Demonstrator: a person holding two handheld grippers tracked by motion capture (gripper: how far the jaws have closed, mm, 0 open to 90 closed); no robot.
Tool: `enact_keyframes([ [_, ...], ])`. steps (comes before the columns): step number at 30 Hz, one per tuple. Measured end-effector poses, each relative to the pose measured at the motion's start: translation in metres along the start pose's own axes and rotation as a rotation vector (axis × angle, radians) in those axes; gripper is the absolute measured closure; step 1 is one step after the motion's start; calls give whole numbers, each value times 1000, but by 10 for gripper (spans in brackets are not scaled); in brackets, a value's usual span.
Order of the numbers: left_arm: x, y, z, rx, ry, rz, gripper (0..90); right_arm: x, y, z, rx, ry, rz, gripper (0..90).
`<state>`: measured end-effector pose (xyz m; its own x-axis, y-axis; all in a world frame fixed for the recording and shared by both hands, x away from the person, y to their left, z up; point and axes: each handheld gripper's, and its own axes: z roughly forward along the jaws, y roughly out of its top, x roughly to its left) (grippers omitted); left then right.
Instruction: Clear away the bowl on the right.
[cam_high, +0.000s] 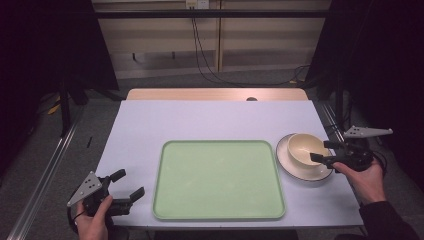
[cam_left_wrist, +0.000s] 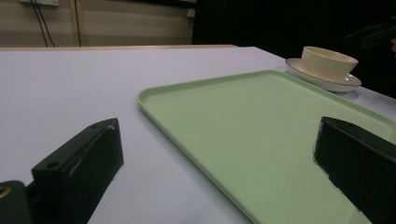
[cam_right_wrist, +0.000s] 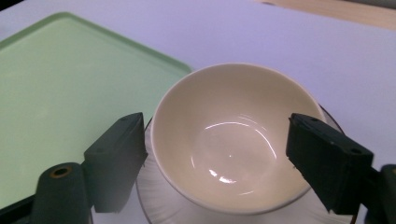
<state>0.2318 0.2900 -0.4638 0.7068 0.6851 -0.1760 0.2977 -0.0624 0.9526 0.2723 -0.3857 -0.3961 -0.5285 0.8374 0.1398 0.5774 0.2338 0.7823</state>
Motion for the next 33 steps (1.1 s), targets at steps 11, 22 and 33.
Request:
enact_keyframes([
  [11,0,0,0,3,-4,8,15,-21,30,18,90,-31,6,119],
  [22,0,0,1,-3,-4,-1,15,-46,26,25,151,-90,36,255],
  [33,0,0,1,3,-7,7,15,-54,12,39,207,-135,43,427],
])
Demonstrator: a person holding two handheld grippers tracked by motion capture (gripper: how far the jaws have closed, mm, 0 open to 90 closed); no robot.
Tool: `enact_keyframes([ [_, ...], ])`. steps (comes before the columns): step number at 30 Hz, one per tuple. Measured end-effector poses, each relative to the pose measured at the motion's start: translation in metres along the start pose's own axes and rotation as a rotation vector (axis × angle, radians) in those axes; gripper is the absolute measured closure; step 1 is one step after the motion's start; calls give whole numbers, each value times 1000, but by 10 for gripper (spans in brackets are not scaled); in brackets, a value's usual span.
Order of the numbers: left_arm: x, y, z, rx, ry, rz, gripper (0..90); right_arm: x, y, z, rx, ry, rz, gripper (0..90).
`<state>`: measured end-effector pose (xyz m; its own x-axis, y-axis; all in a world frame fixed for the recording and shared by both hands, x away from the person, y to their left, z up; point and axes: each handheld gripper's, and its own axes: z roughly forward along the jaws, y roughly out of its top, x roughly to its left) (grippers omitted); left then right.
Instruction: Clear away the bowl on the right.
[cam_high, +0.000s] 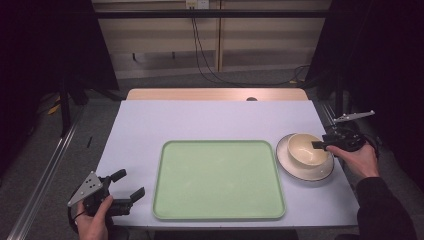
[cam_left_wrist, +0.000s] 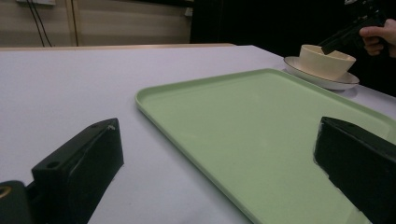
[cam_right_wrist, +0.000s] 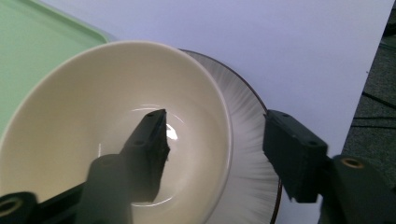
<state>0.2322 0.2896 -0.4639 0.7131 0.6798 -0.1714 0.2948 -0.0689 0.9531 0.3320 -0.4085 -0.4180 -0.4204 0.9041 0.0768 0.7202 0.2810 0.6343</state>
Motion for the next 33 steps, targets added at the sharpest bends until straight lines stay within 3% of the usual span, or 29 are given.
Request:
enact_keyframes([
  [5,0,0,1,-5,-2,-8,15,-1,-4,9,43,1,36,475],
  [8,0,0,0,-1,-3,-5,15,-2,-5,13,56,0,32,510],
  [9,0,0,0,-1,-3,-2,15,-2,-5,13,63,21,37,521],
  [13,0,0,0,2,-3,1,15,0,-4,17,88,36,50,551],
  [14,0,0,1,-5,-2,-8,15,0,-5,20,115,31,58,560],
  [24,0,0,1,-5,-1,-8,15,-2,-8,24,137,50,77,665],
  [29,0,0,1,-3,-4,-5,15,-3,-8,25,159,55,83,780],
  [33,0,0,1,-4,-4,-7,15,-4,-8,25,161,52,104,794],
])
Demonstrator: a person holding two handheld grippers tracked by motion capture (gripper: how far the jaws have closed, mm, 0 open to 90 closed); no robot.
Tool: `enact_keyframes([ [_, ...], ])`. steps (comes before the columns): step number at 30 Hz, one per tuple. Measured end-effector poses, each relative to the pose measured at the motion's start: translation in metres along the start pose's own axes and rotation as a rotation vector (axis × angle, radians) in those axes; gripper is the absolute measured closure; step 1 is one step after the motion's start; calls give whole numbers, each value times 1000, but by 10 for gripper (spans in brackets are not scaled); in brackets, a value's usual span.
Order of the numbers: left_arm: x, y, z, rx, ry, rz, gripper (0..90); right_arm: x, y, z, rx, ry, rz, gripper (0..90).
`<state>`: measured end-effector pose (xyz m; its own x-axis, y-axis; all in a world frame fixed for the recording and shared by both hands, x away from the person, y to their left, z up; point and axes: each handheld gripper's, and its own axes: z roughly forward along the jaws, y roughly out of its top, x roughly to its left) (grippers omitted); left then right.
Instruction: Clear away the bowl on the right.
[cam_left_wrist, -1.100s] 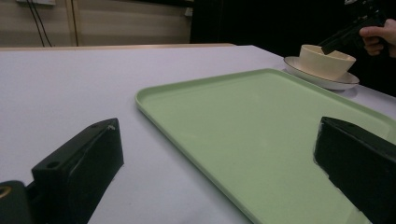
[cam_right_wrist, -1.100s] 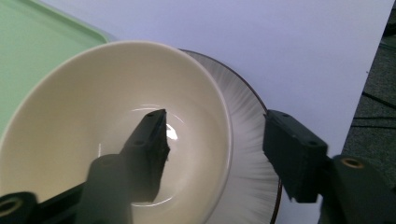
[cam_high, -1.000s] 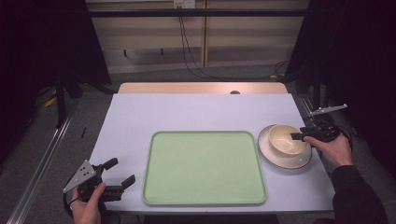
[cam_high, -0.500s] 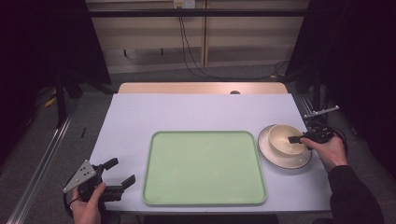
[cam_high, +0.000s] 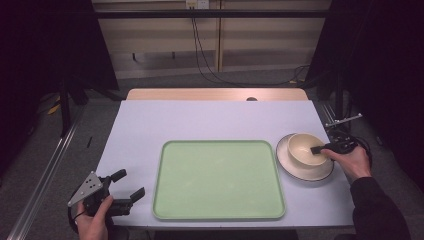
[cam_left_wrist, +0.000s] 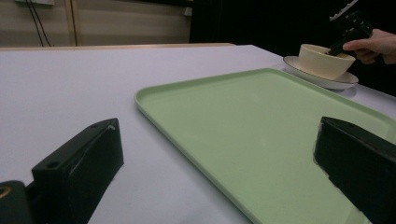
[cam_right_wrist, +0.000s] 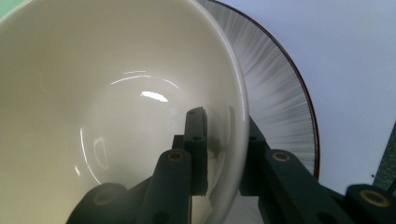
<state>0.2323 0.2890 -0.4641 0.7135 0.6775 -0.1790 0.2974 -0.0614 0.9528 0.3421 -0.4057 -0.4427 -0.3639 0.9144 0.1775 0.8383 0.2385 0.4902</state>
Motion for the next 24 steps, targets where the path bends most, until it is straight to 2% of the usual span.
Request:
enact_keyframes([
  [2,1,0,-1,5,-1,8,15,0,1,0,6,-7,0,800],
  [5,1,0,-1,11,-2,14,15,-2,1,0,1,8,20,812],
  [8,1,0,-1,10,-1,13,15,-2,1,0,-9,20,58,829],
  [16,0,0,-1,7,-1,7,15,-3,1,0,-20,21,89,837],
  [24,0,0,-1,12,4,17,15,-4,0,-2,-36,37,97,840],
])
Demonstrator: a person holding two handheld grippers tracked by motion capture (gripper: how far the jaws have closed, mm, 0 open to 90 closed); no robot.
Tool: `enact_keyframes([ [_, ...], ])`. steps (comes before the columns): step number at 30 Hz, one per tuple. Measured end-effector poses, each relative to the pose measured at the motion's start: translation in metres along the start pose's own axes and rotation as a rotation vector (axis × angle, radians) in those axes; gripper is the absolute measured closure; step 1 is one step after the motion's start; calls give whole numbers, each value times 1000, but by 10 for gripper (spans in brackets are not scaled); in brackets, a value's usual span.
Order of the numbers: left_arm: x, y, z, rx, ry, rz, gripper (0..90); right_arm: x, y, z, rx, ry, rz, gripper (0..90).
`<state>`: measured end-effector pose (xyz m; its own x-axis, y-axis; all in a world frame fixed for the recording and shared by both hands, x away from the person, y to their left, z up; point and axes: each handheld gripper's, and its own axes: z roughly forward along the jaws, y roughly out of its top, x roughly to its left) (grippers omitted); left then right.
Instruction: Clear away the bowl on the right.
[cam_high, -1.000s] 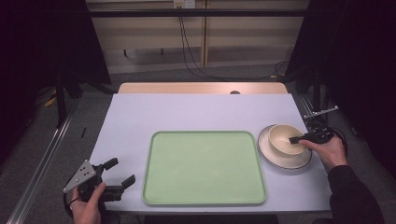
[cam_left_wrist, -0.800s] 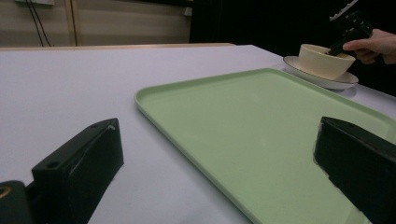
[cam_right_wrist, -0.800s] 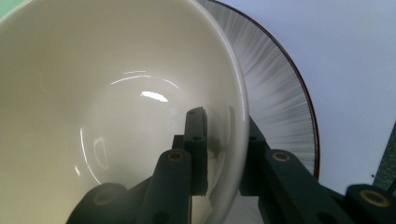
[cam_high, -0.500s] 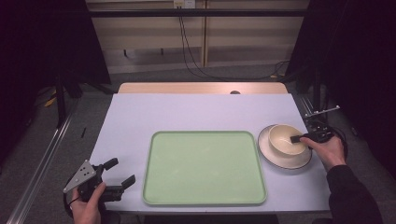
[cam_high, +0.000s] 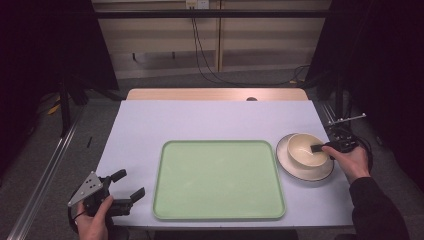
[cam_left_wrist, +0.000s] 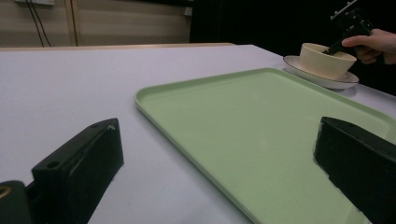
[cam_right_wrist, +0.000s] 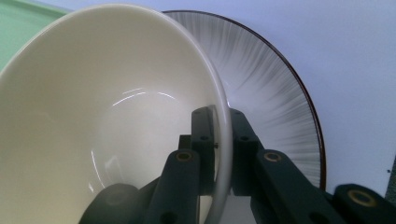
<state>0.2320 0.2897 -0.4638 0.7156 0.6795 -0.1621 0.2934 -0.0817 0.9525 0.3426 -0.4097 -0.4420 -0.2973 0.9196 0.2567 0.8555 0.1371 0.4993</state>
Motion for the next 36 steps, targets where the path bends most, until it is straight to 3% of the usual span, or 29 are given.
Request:
enact_keyframes([
  [14,0,0,0,-5,-2,-7,15,-2,-2,-3,-24,33,29,843],
  [19,-1,0,-1,-12,1,-14,15,-2,-1,-4,-33,33,12,842],
  [36,-1,-1,-1,-15,-1,-20,15,-3,-1,-14,-73,43,26,841],
])
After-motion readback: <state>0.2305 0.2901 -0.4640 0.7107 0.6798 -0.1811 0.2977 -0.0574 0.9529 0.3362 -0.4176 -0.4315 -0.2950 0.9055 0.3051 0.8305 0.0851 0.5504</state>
